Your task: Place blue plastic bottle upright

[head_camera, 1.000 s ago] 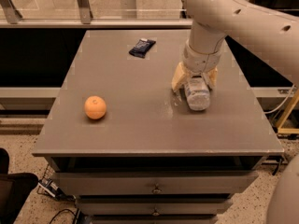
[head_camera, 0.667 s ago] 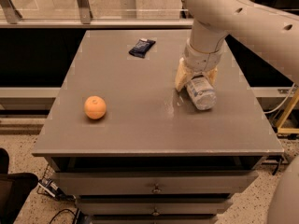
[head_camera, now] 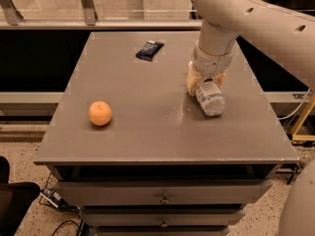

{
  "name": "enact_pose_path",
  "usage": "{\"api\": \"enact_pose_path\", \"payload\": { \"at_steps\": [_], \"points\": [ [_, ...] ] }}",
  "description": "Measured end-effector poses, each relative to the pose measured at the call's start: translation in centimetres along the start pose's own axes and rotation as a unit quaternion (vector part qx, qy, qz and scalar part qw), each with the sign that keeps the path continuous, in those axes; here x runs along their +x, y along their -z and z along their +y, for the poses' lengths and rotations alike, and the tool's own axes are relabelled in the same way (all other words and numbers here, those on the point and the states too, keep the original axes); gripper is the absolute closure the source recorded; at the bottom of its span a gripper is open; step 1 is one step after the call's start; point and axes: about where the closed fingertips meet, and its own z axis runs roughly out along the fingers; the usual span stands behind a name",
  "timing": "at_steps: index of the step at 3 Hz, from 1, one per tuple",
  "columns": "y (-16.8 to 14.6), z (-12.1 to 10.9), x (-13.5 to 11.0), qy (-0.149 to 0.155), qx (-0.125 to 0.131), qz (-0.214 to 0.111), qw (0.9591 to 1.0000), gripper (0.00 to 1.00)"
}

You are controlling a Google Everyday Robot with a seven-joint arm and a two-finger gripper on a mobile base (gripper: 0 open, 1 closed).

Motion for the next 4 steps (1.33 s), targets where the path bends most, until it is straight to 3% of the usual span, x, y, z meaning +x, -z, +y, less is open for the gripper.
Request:
{"api": "enact_pose_path", "payload": {
  "at_steps": [3,4],
  "points": [
    [0.0,0.0,0.0,0.000,0.000,0.000,1.0000,1.00],
    [2.2,-0.6,-0.7,0.021,-0.029,-0.037,0.9987,1.00]
  ]
}}
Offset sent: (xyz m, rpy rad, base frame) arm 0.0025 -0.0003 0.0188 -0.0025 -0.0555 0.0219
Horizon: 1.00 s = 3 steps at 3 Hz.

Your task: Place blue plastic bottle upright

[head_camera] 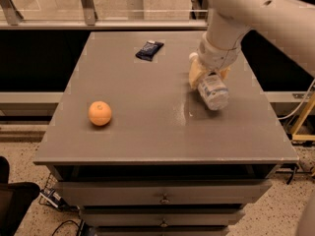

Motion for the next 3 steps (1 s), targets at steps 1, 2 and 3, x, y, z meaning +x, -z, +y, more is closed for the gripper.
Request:
{"api": "enact_pose_path", "payload": {
  "at_steps": [1,2,3],
  "points": [
    [6.4,-1.2,-2.3,0.038,-0.059,-0.093,0.9931,1.00],
    [11.4,-1.9,-3.7,0.085,-0.115,-0.168,0.9754,1.00],
    [14.4,-2.2,-3.3,0.121,-0.184,-0.245,0.9441,1.00]
  ]
}}
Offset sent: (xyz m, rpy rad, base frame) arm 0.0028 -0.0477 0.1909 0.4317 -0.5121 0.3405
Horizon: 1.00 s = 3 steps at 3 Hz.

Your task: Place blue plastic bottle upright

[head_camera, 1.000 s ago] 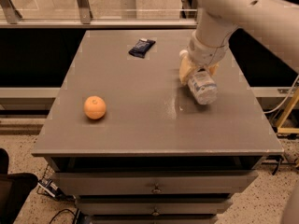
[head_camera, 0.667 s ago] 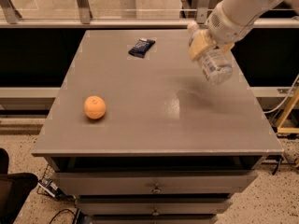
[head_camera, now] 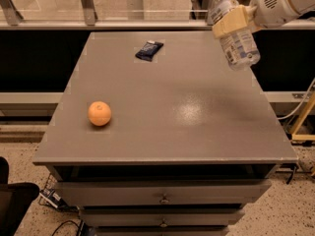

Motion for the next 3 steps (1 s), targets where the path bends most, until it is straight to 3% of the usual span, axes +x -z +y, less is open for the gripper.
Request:
{"api": "enact_pose_path", "payload": {
  "at_steps": [1,2,3],
  "points": [
    [0.4,1.0,0.0,0.023,-0.069,-0.091,0.9932,1.00],
    [-0.4,1.6,0.6,0.047,-0.115,-0.160,0.9793,1.00],
    [-0.9,1.9,1.2,0.093,-0.128,-0.202,0.9666,1.00]
  ]
}}
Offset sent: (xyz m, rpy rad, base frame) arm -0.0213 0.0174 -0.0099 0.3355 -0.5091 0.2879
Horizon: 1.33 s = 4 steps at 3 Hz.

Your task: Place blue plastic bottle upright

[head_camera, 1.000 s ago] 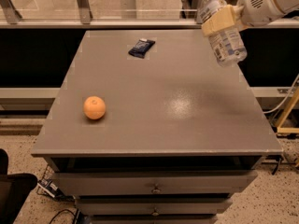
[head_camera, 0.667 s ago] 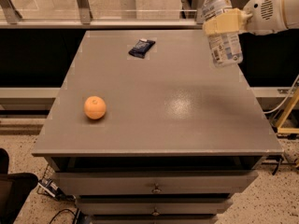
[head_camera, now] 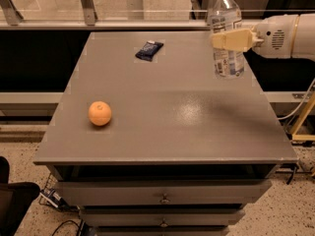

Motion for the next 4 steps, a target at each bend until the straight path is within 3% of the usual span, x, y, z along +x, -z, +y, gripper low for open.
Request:
{"api": "enact_pose_path", "payload": {
  "at_steps": [2,4],
  "points": [
    [0.5,-0.2,3.6,0.081,0.002,-0.064,0.9947,1.00],
    [-0.2,-0.8,6.3,0.103,-0.045,-0.133,0.9847,1.00]
  ]
}}
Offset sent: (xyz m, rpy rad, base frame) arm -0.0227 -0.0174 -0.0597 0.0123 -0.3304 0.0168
